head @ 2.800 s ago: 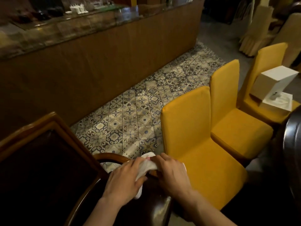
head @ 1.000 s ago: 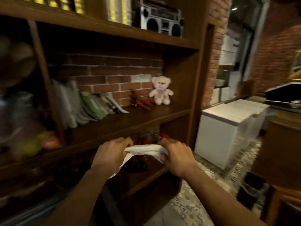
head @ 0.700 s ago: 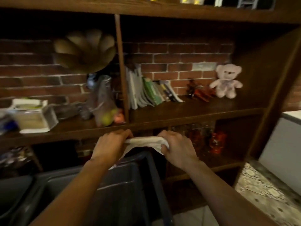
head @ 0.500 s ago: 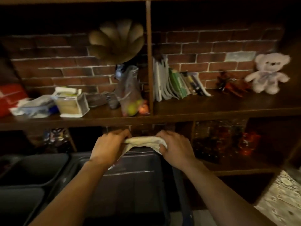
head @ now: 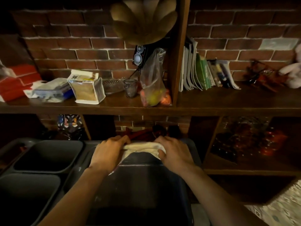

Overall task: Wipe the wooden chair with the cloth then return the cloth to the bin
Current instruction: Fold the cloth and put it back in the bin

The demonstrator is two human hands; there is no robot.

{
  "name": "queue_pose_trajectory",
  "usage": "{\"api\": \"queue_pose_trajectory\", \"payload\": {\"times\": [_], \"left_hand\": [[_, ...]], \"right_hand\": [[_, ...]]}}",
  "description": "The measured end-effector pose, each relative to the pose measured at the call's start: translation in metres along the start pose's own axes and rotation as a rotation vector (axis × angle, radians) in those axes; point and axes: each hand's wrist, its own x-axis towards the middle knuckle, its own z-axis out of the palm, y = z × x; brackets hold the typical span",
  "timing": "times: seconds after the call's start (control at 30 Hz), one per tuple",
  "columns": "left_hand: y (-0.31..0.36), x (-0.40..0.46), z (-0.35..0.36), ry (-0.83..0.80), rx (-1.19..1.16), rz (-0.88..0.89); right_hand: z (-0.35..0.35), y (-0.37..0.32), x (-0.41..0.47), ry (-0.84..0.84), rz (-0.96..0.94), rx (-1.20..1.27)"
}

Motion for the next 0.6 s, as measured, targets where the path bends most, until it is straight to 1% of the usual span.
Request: {"api": "queue_pose_trajectory", "payload": {"times": [0.17,0.3,0.37,0.47,0.53,0.6], "left_hand": [[-0.035,0.009,0.044,-0.063,-0.038,-0.016],[-0.066,0.009,0.091,-0.141,-0.077,-0.041],[-0.082,0.006,0.118,-0.176,-0.060,-0.036],[-0.101,-0.004,0.163,-0.270,0.035,-0.064],[-0.109,-0.011,0.192,-0.356,0.096,-0.063],[-0.112,-0.024,0.212,-0.438,0.047,-0.052]], "right_hand": [[0.044,-0.005,0.012,-0.065,0.066,-0.014],[0.093,-0.010,0.017,-0.120,0.125,-0.025],[0.120,-0.012,0.015,-0.154,0.144,-0.032],[0.160,-0.010,0.005,-0.225,0.200,0.012],[0.191,-0.007,-0.004,-0.266,0.199,-0.013],[0.207,-0.006,-0.015,-0.335,0.217,-0.035]]}}
